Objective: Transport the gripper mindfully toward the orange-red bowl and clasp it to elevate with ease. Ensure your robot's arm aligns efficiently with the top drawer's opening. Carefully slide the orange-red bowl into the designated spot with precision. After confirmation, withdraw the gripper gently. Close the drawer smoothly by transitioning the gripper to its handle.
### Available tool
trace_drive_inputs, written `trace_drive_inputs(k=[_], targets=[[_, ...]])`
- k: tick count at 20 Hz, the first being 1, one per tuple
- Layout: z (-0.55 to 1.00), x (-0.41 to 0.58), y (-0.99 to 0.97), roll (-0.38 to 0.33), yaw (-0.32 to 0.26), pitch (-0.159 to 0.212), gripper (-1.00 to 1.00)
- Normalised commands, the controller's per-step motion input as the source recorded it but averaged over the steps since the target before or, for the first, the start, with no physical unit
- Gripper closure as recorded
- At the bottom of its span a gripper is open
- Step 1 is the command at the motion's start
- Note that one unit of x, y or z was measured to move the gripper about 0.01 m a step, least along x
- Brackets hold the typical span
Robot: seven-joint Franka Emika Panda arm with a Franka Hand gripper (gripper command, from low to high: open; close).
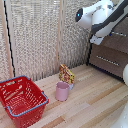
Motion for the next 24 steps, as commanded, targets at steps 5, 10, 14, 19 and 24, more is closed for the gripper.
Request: trace_drive_inputs(k=[5, 10, 14, 19, 24], targets=[[0.06, -0.035, -0.77, 0.000, 0.007, -0.105, 1.00], [0.08, -0.026, -0.67, 0.000, 0.006, -0.073, 1.00], [0.01, -0.024, -0.50, 0.001, 0.035, -0.043, 1.00], [0.00, -0.001, -0.12, 0.003, 0.008, -0.002, -1.00], [0.18, 0.085, 0.00, -0.002, -0.011, 0.041, -1.00]])
